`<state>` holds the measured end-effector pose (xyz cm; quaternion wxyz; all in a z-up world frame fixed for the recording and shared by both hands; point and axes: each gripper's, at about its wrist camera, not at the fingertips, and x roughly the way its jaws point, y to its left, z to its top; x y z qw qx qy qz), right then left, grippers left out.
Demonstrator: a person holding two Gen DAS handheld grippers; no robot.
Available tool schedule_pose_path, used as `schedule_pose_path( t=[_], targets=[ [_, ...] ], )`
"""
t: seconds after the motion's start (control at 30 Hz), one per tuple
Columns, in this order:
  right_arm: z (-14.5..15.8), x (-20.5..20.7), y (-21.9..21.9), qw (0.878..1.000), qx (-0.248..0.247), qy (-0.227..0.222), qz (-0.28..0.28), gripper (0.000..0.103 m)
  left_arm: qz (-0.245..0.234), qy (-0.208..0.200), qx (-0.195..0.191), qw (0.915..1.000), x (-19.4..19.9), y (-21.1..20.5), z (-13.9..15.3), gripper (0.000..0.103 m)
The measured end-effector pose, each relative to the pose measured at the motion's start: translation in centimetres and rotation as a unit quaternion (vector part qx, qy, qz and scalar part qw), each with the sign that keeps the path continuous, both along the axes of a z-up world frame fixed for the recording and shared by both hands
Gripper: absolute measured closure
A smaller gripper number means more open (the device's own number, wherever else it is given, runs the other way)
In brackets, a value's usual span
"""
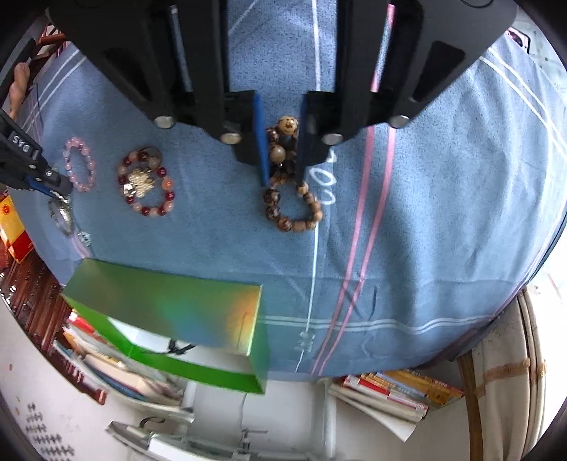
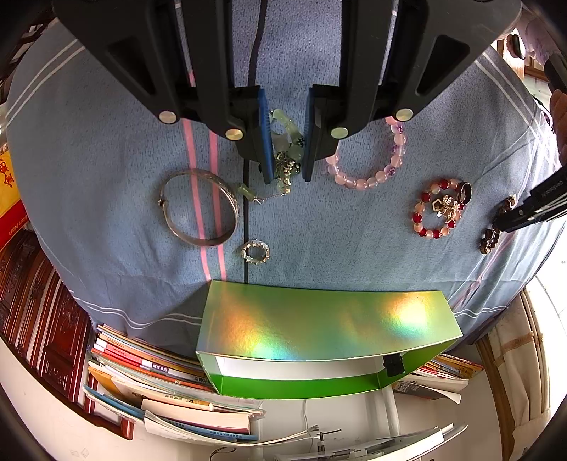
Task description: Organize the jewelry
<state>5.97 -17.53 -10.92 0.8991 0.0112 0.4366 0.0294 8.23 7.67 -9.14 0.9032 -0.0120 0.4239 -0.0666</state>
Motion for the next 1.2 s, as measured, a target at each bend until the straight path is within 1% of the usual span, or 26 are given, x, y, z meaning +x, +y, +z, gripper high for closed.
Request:
schedule_pose_path(
  t=[0.07,0.17,0.23,0.3,0.37,0.43,0.5,0.6,0.7,0.73,0.8,0.83,0.93,0.97,1.03,1.07,1.1,1.2],
  targets=[
    [0.0,0.0,0.0,1.0,0.0,0.0,0.0,0.087,-0.008,-0.001,-0.007,0.9999,-0.2,-0.1,0.3,0.1],
    [0.0,0.0,0.0,1.0,0.0,0.0,0.001,0.087,0.002,-0.001,0.001,1.0,0.0,-0.1,0.2,0.099],
    [0.0,0.0,0.0,1.0,0.001,0.0,0.001,0.087,0.014,0.0,0.003,0.9999,0.1,0.2,0.2,0.094],
    [0.0,-0.1,0.0,1.0,0.002,0.0,0.0,0.087,0.022,0.002,0.005,0.9998,0.1,0.5,0.2,0.08],
    [0.0,-0.1,0.0,1.0,0.001,0.0,0.0,0.087,0.029,0.001,0.01,0.9995,0.1,0.9,0.3,0.074],
    [0.0,-0.1,0.0,1.0,0.001,-0.001,0.0,0.087,0.033,0.0,0.01,0.9994,0.1,1.3,0.4,0.072],
    [0.0,-0.1,0.0,1.0,0.001,-0.001,0.0,0.087,0.038,0.001,0.016,0.9991,0.2,1.4,0.3,0.067],
    [0.0,-0.1,0.0,1.0,0.001,-0.001,0.001,0.087,0.046,0.018,0.027,0.9984,0.7,1.4,-0.6,0.067],
    [0.0,-0.1,-0.1,1.0,0.001,-0.001,0.001,0.086,0.043,0.014,0.037,0.9983,0.7,1.1,-0.7,0.067],
    [0.0,-0.1,-0.1,1.0,0.001,-0.001,0.0,0.086,0.041,0.014,0.036,0.9984,0.7,1.0,-0.7,0.069],
    [-0.1,-0.1,-0.1,1.0,0.001,-0.002,0.001,0.086,0.033,0.015,0.033,0.9988,0.6,0.8,-0.6,0.094],
    [-0.1,-0.2,-0.1,1.0,0.001,-0.002,0.001,0.086,0.026,0.016,0.028,0.9991,0.5,0.5,-0.6,0.095],
    [-0.1,-0.2,-0.1,1.0,0.001,-0.002,0.001,0.086,0.016,0.015,0.032,0.9992,0.3,-0.2,-0.7,0.095],
    [-0.1,-0.1,-0.1,1.0,0.002,-0.001,0.001,0.085,0.01,0.015,0.031,0.9994,0.3,-0.6,-0.7,0.094],
    [-0.1,-0.2,0.0,1.0,0.008,0.0,0.008,0.078,0.001,0.014,0.031,0.9994,0.0,-1.4,-0.7,0.094],
    [-0.1,-0.2,0.0,1.0,0.008,0.0,0.009,0.078,-0.001,0.013,0.034,0.9993,0.0,-1.6,-0.7,0.094],
    [-0.2,-0.3,0.1,1.0,0.005,-0.001,0.009,0.078,0.0,0.012,0.037,0.9992,0.0,-1.8,-0.7,0.091],
    [-0.2,-0.4,0.1,1.0,0.001,-0.001,0.011,0.078,0.002,0.012,0.037,0.9992,0.0,-1.7,-0.7,0.087]
  ],
)
